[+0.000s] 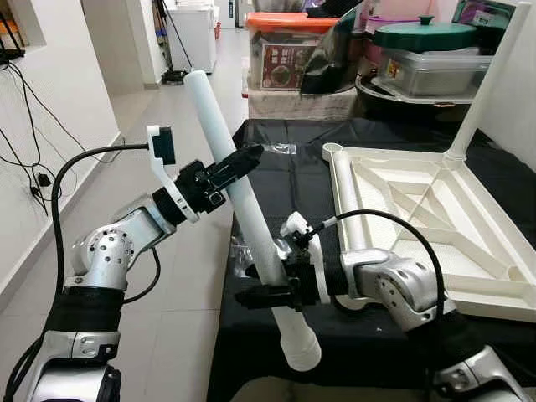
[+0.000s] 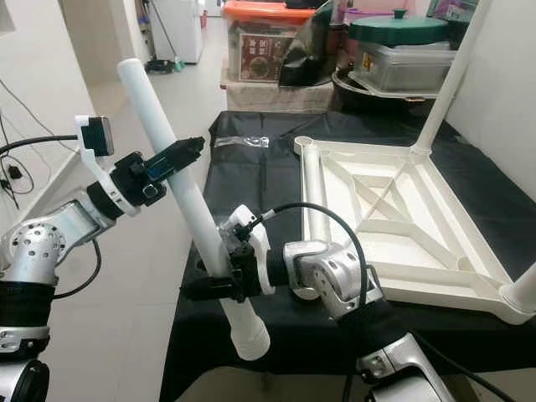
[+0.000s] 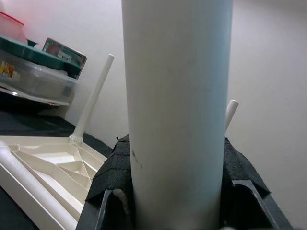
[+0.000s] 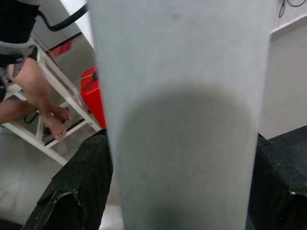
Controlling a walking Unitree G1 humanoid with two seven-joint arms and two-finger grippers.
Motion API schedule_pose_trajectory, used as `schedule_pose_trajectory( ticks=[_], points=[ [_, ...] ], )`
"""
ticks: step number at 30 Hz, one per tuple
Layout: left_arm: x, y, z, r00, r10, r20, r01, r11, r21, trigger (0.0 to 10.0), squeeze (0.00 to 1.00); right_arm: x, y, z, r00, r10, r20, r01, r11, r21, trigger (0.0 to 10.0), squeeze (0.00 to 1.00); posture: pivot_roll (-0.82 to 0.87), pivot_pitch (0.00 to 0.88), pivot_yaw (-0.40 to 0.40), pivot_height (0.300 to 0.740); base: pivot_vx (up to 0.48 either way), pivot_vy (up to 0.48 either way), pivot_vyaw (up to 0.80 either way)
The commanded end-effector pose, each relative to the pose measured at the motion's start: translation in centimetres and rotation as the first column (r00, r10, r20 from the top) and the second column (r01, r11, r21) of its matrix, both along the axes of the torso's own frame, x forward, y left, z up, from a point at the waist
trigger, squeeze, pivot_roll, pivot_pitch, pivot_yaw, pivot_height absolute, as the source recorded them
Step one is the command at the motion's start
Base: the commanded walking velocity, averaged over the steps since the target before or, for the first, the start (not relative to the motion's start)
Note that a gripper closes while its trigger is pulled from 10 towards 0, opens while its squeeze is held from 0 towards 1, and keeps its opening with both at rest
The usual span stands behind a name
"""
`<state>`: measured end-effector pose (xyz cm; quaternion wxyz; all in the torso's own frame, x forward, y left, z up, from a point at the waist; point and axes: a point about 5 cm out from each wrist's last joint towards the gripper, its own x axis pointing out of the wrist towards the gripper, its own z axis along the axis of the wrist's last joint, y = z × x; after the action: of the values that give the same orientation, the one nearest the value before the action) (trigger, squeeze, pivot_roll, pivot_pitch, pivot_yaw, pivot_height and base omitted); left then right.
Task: Building children table
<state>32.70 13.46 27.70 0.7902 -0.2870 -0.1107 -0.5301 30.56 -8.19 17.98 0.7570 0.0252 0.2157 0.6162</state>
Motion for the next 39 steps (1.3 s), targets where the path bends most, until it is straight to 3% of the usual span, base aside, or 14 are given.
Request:
schedule_pose_trajectory(
  ticks=[1,5,6,9,10,24,30,31,39],
  points=[
    [0.07,-0.27,0.42,1.0,-0.014,0.023,0.014,1.0,-0.024,10.0,0.0,0.03,0.39,-0.22,1.0,0.0,-0.001,0.0,1.0,-0.013,10.0,0.0,0.05,0.002,-0.02,0.74,0.0,0.0,0.0],
    [0.19,-0.38,0.41,1.0,-0.013,0.026,0.014,1.0,-0.027,10.0,0.0,0.24,0.75,-0.24,1.0,-0.011,0.003,0.011,1.0,-0.015,10.0,0.0,0.06,0.005,-0.019,0.74,0.0,0.0,0.0],
    [0.22,-0.42,0.43,1.0,-0.013,0.026,0.014,0.999,-0.032,10.0,0.0,0.18,0.94,-0.25,1.0,-0.004,0.003,0.004,1.0,-0.012,5.8,0.0,0.06,0.006,-0.02,0.74,0.0,0.0,0.0],
    [0.23,-0.43,0.45,1.0,-0.014,0.025,0.015,0.999,-0.036,10.0,0.0,0.13,1.01,-0.24,1.0,0.001,0.004,-0.001,1.0,-0.009,5.8,0.0,0.06,0.006,-0.02,0.74,0.0,0.0,0.0],
    [0.25,-0.45,0.44,1.0,-0.013,0.027,0.014,0.999,-0.033,10.0,0.0,0.18,1.08,-0.2,1.0,-0.005,0.009,0.005,1.0,-0.005,0.0,0.0,0.05,0.007,-0.019,0.74,0.0,0.0,0.0],
    [0.33,-0.48,0.23,1.0,-0.01,0.025,0.011,0.999,-0.031,10.0,0.0,0.2,1.22,0.01,1.0,-0.006,0.014,0.006,1.0,0.011,0.0,0.0,0.05,0.007,-0.018,0.74,0.0,0.0,0.0],
    [0.55,-0.49,-0.16,0.999,-0.012,-0.029,0.011,1.0,-0.027,10.0,0.0,0.08,1.3,0.18,1.0,-0.001,0.017,0.0,1.0,0.028,0.0,0.0,0.06,0.005,-0.016,0.74,0.0,0.0,0.0],
    [0.59,-0.5,-0.19,0.999,-0.013,-0.038,0.012,0.999,-0.034,10.0,1.0,0.09,1.29,0.22,1.0,-0.003,0.016,0.002,0.999,0.032,0.0,0.0,0.06,0.005,-0.016,0.74,0.0,0.0,0.0],
    [0.35,-0.41,0.04,0.999,-0.04,-0.034,0.038,0.997,-0.061,10.0,1.0,0.24,1.04,0.7,1.0,-0.012,0.024,0.011,0.998,0.06,0.0,0.0,0.06,0.004,-0.016,0.74,0.0,0.0,0.0]
  ],
)
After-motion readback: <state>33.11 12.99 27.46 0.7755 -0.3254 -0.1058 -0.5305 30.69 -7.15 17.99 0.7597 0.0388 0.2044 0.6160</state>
